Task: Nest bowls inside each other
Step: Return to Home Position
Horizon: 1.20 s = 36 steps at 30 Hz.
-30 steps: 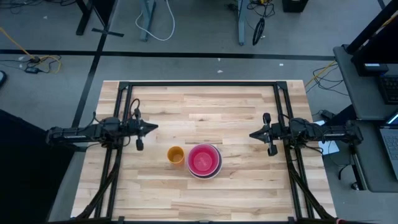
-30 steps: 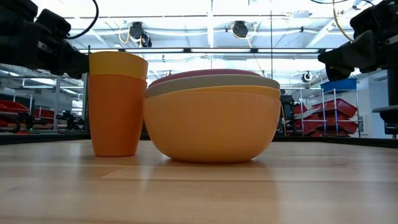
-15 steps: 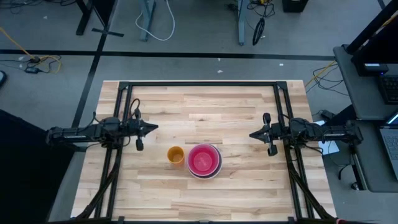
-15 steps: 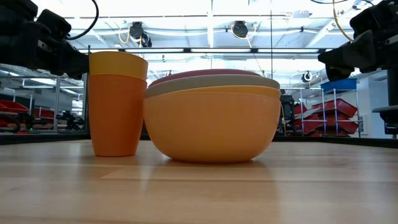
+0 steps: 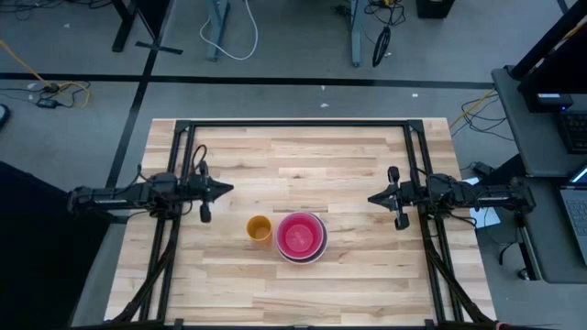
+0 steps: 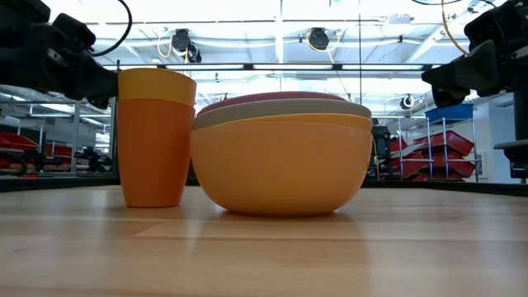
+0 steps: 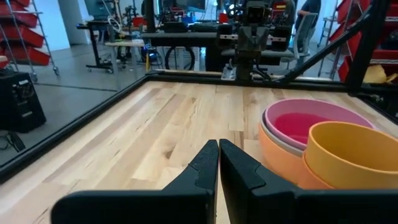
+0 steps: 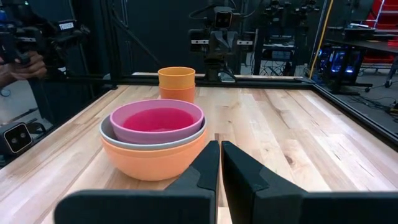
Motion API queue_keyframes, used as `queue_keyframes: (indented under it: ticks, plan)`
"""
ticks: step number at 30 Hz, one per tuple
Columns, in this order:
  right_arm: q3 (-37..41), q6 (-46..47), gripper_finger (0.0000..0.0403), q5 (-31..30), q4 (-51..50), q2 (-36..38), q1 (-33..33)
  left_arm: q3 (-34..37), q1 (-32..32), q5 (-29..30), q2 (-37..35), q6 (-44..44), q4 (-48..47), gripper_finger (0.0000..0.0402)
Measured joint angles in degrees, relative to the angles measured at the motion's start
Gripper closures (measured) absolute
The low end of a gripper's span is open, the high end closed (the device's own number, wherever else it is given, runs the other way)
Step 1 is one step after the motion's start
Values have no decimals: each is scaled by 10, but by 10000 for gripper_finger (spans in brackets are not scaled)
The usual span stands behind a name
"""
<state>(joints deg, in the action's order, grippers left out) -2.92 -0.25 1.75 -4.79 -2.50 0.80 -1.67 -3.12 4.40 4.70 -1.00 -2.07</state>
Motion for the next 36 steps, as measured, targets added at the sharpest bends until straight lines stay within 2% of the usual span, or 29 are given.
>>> queue_keyframes:
  ticks: [16,26,36]
  plan:
    - [1,2,403,0,0,0,0,0,52,-1,8,-3,0,402]
    - [1,7,403,0,0,0,0,0,55,-36,8,-2,-6,402]
    - [1,7,403,-1,0,0,0,0,55,-24,8,-28,-4,402]
